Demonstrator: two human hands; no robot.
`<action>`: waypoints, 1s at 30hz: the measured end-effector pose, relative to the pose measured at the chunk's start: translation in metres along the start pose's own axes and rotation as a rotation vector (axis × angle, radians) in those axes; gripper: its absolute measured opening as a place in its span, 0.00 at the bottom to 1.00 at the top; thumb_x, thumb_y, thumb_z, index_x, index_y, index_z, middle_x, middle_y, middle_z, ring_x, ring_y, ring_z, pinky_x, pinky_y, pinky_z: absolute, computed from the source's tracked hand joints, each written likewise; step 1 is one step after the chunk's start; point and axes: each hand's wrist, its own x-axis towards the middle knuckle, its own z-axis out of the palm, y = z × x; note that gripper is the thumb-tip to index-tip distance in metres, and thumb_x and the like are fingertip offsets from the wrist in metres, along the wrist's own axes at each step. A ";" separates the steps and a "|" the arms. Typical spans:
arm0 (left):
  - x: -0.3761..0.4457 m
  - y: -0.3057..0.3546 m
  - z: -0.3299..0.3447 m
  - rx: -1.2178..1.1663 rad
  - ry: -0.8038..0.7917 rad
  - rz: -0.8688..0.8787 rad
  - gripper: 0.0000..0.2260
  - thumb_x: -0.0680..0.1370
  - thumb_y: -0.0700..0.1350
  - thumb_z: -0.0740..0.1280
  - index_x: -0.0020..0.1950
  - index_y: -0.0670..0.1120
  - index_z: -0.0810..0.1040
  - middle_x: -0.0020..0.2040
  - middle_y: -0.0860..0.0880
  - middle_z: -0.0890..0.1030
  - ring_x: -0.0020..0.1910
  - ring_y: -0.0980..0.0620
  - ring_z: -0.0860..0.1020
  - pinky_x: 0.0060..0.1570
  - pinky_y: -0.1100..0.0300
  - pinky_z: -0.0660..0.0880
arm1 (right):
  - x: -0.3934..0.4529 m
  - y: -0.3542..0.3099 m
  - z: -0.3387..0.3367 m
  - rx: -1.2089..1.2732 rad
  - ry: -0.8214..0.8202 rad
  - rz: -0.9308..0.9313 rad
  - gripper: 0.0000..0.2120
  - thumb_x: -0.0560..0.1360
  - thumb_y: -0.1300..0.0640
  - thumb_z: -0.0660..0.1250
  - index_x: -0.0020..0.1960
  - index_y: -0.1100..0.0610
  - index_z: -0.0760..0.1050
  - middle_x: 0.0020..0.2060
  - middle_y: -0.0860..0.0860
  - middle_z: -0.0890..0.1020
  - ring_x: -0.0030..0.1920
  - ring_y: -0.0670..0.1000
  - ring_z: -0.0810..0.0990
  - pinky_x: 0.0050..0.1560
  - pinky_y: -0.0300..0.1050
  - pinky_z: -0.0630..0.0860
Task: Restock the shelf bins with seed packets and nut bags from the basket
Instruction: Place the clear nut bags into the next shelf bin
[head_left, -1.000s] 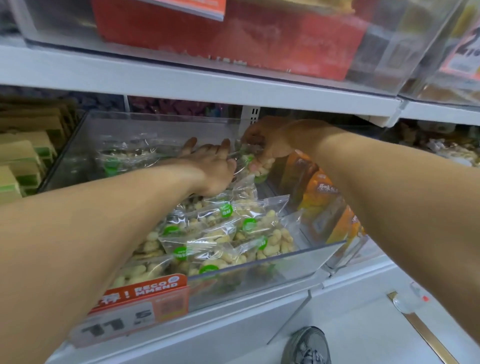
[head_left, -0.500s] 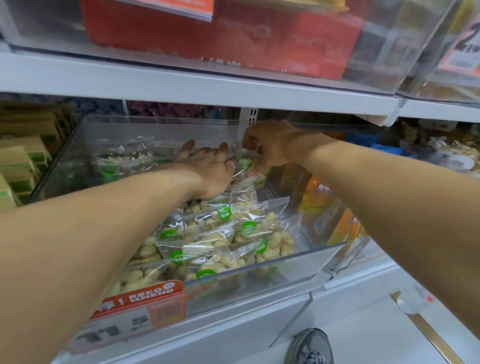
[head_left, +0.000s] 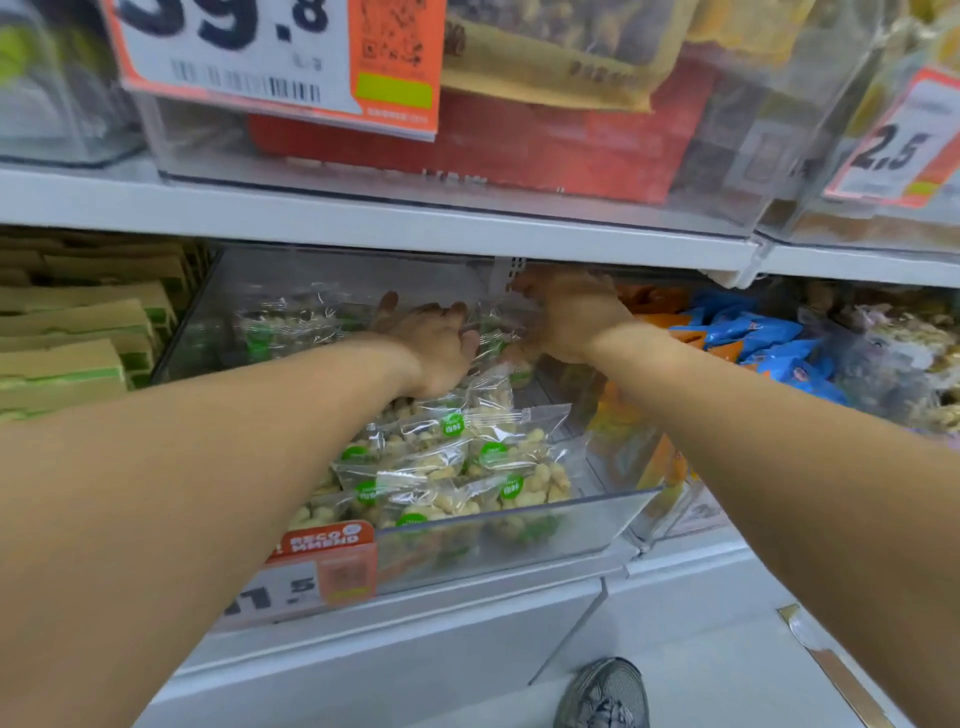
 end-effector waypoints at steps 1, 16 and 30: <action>-0.004 0.003 -0.005 -0.016 0.026 -0.011 0.25 0.84 0.57 0.45 0.80 0.49 0.56 0.78 0.46 0.62 0.77 0.48 0.60 0.77 0.43 0.48 | -0.010 0.002 -0.001 0.077 0.035 0.027 0.32 0.71 0.45 0.76 0.71 0.48 0.70 0.67 0.50 0.76 0.65 0.56 0.75 0.66 0.50 0.73; -0.220 0.029 -0.009 -0.366 0.679 0.263 0.06 0.76 0.47 0.61 0.42 0.49 0.75 0.39 0.53 0.76 0.39 0.49 0.76 0.38 0.51 0.73 | -0.234 -0.105 -0.016 0.921 0.373 -0.026 0.04 0.74 0.58 0.72 0.42 0.54 0.77 0.29 0.44 0.77 0.30 0.43 0.74 0.34 0.37 0.72; -0.394 -0.113 0.247 -0.644 0.034 -0.567 0.04 0.78 0.41 0.65 0.46 0.48 0.79 0.38 0.51 0.79 0.40 0.46 0.79 0.42 0.54 0.76 | -0.344 -0.229 0.239 0.813 -0.583 0.405 0.12 0.76 0.56 0.68 0.36 0.59 0.74 0.34 0.61 0.81 0.41 0.61 0.83 0.45 0.54 0.82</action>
